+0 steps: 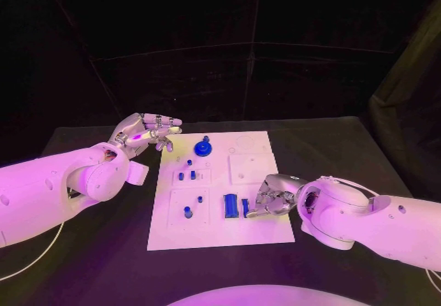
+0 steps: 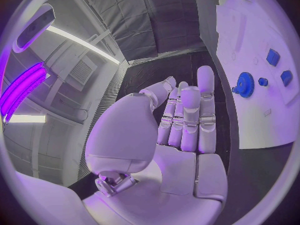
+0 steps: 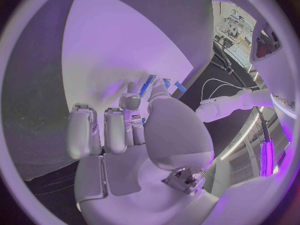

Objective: Assemble the parts on the task board

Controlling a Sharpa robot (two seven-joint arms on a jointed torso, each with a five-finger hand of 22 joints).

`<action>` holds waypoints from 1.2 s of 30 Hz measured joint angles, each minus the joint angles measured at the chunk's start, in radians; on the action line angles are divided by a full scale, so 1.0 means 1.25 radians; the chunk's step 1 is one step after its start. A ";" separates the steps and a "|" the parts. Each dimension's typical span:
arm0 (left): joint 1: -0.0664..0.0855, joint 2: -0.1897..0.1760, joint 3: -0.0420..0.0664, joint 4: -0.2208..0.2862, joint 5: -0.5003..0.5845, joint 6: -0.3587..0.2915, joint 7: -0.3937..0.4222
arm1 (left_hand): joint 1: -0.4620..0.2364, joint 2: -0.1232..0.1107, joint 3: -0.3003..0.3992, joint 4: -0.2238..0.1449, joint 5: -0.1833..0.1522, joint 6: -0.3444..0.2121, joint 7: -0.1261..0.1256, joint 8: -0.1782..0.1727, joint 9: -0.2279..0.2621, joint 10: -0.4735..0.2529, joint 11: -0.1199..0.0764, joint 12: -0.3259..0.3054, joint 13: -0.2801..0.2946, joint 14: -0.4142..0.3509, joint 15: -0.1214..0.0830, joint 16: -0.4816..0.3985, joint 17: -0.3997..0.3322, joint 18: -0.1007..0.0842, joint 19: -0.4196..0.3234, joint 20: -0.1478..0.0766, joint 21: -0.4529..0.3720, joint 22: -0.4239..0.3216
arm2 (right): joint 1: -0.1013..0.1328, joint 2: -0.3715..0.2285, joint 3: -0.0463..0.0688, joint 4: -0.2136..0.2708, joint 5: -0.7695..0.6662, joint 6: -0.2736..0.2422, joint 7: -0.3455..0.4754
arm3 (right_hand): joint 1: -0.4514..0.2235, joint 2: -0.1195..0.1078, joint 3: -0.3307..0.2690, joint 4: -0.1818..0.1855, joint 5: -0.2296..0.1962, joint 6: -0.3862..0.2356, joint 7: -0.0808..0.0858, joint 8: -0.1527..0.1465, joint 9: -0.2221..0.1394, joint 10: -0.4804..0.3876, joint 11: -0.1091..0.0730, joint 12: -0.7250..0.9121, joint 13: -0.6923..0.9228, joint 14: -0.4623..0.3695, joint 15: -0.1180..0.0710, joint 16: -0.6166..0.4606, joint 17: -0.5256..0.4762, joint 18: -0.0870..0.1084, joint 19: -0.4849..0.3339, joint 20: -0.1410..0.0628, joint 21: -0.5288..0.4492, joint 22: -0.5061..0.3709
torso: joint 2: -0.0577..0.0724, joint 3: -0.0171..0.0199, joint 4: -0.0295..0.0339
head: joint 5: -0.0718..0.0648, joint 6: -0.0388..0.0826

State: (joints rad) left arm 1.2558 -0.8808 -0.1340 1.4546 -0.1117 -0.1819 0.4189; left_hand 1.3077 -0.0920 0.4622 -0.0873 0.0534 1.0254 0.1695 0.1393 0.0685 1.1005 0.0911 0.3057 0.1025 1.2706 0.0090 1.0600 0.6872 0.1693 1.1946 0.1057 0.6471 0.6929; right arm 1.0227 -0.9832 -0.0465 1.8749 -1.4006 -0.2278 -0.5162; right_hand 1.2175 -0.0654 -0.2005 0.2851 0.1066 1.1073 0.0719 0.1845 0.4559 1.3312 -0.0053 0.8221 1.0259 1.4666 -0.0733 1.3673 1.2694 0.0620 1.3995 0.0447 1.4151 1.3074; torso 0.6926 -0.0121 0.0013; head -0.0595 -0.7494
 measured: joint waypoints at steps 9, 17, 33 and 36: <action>0.000 0.010 -0.011 -0.010 0.017 0.000 0.004 | -0.058 -0.017 -0.080 0.035 0.000 -0.046 0.005 -0.012 -0.002 -0.051 0.016 0.003 0.000 -0.116 0.020 -0.111 -0.115 0.000 -0.066 0.021 -0.069 -0.038 | 0.045 -0.038 0.001 -0.072 0.249 0.005 0.202 | 0.123 0.024 0.005 -0.054 0.001 -0.089 0.052 -0.054 -0.027 -0.173 0.053 -0.338 -0.271 -0.135 0.051 -0.522 -0.521 0.088 -0.329 0.043 -0.437 -0.454 | -0.009 -0.0037 0.0000 | -0.008 0.033; -0.001 0.063 -0.023 -0.085 0.068 0.012 0.017 | -0.033 0.009 -0.146 0.051 0.000 -0.047 0.004 -0.008 -0.001 -0.058 0.034 -0.035 -0.028 -0.240 0.068 -0.451 -0.289 0.000 -0.226 0.074 -0.299 -0.204 | 0.070 0.060 0.002 -0.283 0.604 0.001 0.471 | 0.230 0.070 0.025 -0.148 -0.002 -0.162 0.087 -0.093 -0.123 -0.283 0.127 -0.536 -0.523 -0.392 0.159 -0.907 -0.756 0.074 -0.508 0.132 -0.781 -0.680 | -0.037 -0.0131 -0.0011 | -0.012 0.085; -0.019 0.168 -0.025 -0.259 0.159 -0.037 0.095 | -0.030 0.043 -0.207 0.052 -0.004 -0.059 -0.015 -0.060 -0.006 -0.094 0.071 -0.159 -0.035 -0.278 0.116 -0.701 -0.430 0.000 -0.339 0.130 -0.455 -0.357 | 0.075 0.240 0.024 -0.580 0.897 0.002 0.710 | 0.138 0.121 0.021 -0.239 0.001 -0.157 0.098 -0.098 -0.282 -0.237 0.137 -0.609 -0.770 -0.326 0.173 -1.047 -0.967 0.087 -0.430 0.172 -1.024 -0.888 | -0.077 -0.0122 -0.0119 | 0.003 0.153; -0.022 0.165 -0.023 -0.253 0.159 -0.038 0.093 | -0.150 0.056 -0.228 0.058 -0.019 -0.146 -0.028 -0.080 -0.024 -0.185 0.054 -0.177 -0.053 -0.364 0.101 -0.719 -0.445 0.000 -0.410 0.106 -0.479 -0.380 | 0.073 0.235 0.024 -0.572 0.897 0.001 0.708 | 0.007 0.095 0.037 -0.237 -0.007 -0.240 0.081 -0.118 -0.300 -0.334 0.123 -0.628 -0.789 -0.424 0.160 -1.065 -0.985 0.087 -0.509 0.148 -1.037 -0.907 | -0.078 -0.0119 -0.0118 | 0.005 0.151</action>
State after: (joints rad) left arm 1.2280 -0.6741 -0.1628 1.1379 0.0867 -0.2296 0.5355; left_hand 1.1204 -0.0222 0.1774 -0.0149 0.0291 0.8423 0.1344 0.0391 0.0380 0.8692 0.1591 0.0850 0.0364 0.8152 0.1350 0.1611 0.1312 0.1692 0.6820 0.2386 0.0480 0.2174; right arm 1.1141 -0.6891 -0.0170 1.1597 -0.2798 -0.2265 0.3687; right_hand 1.2257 0.0527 -0.1545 -0.0118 0.0980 0.8067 0.1733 0.0373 0.0811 0.9134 0.1488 0.0368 0.0392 0.9361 0.1266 0.0360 0.0378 0.1713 0.7630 0.2296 0.1187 0.1739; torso 0.5957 -0.0269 -0.0134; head -0.0536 -0.5612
